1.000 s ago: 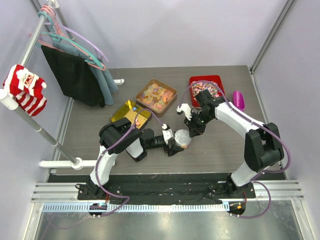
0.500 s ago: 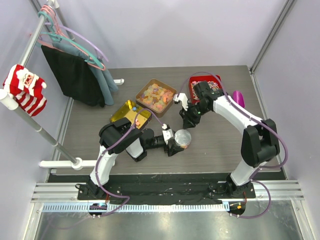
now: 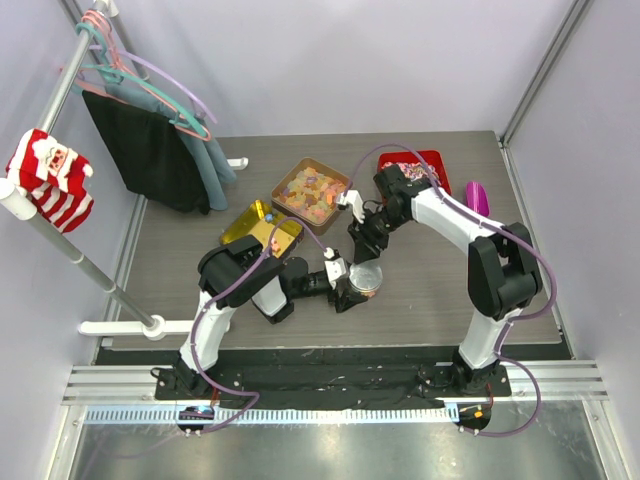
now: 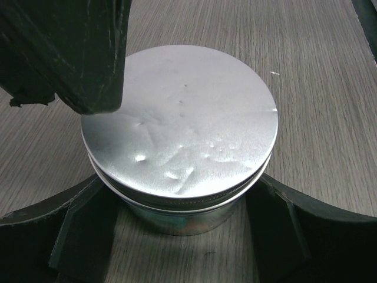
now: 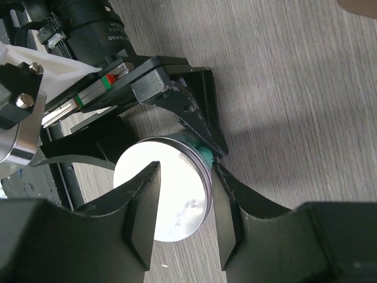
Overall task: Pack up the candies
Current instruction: Screw the bottle lid onto the packing bottle.
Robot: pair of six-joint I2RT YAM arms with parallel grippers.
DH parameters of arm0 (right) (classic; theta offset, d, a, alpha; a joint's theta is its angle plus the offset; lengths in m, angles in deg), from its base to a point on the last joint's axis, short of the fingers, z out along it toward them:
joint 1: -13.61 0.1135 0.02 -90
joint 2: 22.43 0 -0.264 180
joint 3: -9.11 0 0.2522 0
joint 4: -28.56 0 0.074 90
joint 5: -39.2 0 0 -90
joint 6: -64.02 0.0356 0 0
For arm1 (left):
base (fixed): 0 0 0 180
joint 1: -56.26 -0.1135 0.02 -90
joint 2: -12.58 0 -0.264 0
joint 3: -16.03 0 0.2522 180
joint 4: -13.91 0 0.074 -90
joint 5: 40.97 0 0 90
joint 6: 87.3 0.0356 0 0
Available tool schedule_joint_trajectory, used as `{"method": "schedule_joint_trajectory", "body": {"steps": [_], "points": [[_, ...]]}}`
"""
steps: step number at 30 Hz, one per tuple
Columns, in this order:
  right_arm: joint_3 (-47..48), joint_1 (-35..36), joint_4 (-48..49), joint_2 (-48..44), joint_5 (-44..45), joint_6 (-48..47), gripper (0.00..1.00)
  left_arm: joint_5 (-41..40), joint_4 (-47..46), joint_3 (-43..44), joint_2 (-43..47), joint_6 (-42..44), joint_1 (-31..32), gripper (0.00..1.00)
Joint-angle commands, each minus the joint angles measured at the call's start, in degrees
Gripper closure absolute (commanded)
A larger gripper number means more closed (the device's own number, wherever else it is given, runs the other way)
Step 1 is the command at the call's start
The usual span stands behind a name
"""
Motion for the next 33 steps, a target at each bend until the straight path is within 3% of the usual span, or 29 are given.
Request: {"method": "schedule_joint_trajectory", "body": {"steps": [1, 8, 13, 20, 33], "points": [[0.56, 0.38, 0.92, 0.92, -1.57, -0.99, 0.54, -1.47, -6.38, -0.5, -1.02, 3.65, 0.23, 0.27], [0.03, 0.38, 1.01, 1.63, -0.87, -1.25, 0.55, -1.47, -6.38, -0.5, -0.94, 3.65, 0.23, 0.27], [-0.85, 0.38, -0.13, 0.84, 0.8, -1.69, 0.66, -1.47, -6.38, -0.59, -0.85, 3.65, 0.23, 0.27], [-4.8, 0.29, -1.45, -1.79, 3.44, -2.49, 0.74, -1.38, -6.38, -0.59, -0.67, 3.56, 0.23, 0.27], [-9.28, -1.64, -1.36, -5.66, 7.92, -2.31, 0.8, -1.38, -6.38, -0.5, -0.67, 3.65, 0.23, 0.27]]}}
